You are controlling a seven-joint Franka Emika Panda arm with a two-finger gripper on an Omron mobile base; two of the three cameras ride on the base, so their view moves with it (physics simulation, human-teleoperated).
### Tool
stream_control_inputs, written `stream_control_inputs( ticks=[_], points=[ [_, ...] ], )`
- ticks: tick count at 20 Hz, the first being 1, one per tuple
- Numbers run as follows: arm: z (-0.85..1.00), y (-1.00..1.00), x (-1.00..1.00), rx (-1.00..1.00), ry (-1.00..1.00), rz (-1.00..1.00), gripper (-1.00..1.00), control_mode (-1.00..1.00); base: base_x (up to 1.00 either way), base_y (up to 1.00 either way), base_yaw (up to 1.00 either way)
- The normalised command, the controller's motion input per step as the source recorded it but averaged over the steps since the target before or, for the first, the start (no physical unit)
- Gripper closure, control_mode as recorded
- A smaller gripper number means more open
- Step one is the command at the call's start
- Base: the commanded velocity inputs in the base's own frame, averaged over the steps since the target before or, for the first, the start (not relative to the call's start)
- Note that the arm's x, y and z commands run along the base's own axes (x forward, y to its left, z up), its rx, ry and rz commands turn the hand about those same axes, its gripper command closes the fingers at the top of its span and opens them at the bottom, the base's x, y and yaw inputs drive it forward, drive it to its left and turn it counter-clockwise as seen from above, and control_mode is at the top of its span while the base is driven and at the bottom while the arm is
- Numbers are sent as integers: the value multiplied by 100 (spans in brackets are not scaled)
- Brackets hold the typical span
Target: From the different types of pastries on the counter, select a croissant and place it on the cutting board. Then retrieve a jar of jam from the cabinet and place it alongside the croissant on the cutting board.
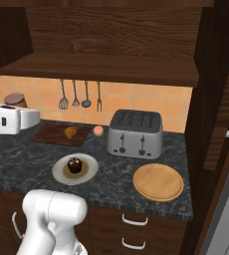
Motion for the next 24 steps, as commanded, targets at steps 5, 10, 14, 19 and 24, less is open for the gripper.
stream_control_inputs(
  ticks=[5,10,14,19,24],
  points=[
    [-98,3,0,-12,0,-5,100,-100,0,0,0],
    [-100,4,4,-17,-8,-3,100,-100,0,0,0],
    [-100,0,24,-15,-25,0,100,-100,0,0,0],
    [-100,0,23,-12,-33,0,100,-100,0,0,0],
    [-100,-7,25,-4,-33,0,100,-100,0,0,0]
  ],
)
